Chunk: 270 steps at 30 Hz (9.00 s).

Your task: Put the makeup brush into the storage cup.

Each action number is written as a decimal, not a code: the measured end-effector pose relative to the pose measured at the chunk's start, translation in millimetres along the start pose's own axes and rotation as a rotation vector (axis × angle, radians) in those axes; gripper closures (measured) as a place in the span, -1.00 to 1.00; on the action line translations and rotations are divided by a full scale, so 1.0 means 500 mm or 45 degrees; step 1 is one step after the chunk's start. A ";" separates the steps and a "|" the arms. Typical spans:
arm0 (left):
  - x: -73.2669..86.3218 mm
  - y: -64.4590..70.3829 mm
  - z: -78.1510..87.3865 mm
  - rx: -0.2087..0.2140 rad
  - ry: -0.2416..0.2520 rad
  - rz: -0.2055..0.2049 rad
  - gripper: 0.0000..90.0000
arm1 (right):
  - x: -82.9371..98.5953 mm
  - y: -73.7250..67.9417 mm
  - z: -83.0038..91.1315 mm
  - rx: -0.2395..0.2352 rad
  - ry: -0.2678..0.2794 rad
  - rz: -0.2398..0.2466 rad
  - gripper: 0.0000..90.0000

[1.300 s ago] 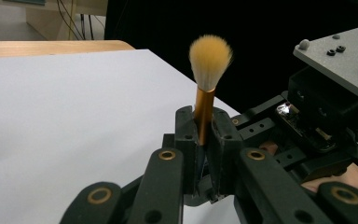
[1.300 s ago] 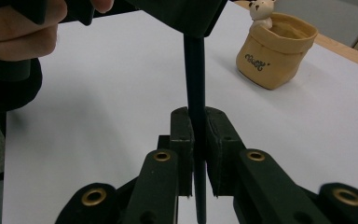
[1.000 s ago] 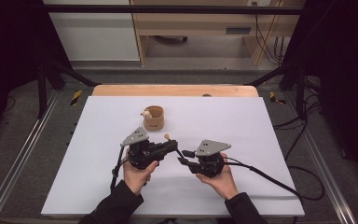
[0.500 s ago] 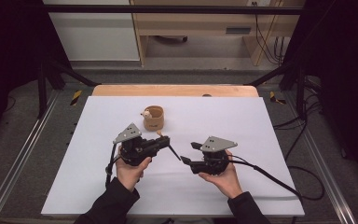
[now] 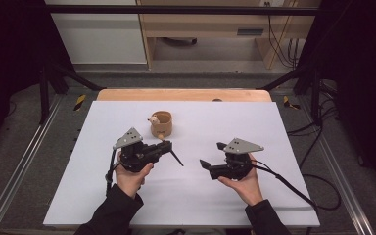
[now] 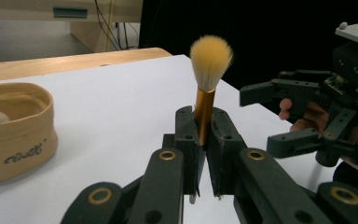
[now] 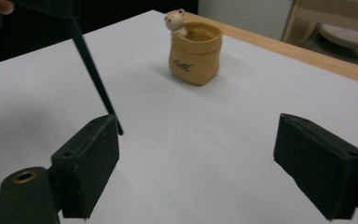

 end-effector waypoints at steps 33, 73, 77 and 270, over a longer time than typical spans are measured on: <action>-0.008 -0.065 0.041 -0.146 -0.019 0.005 0.86 | 0.016 0.128 0.089 0.188 0.063 -0.094 -0.90; -0.066 -0.124 0.020 -0.246 -0.042 -0.021 0.86 | 0.062 0.185 0.151 0.287 0.062 -0.182 -0.92; -0.071 -0.133 0.016 -0.257 -0.055 -0.026 0.86 | 0.063 0.184 0.149 0.284 0.060 -0.187 -0.92; 0.020 -0.130 0.109 -0.310 -0.096 -0.228 -0.74 | 0.057 0.160 0.144 0.195 0.078 -0.147 -0.91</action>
Point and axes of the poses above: each handheld gripper's, and its own axes: z roughly backward along the jaws, x roughly out of its underside, y roughly to its right, the point moved 8 cm from there along -z, roughly forward along the jaws, and after that the axes turned 10 degrees about -z, right-handed, at the moved point
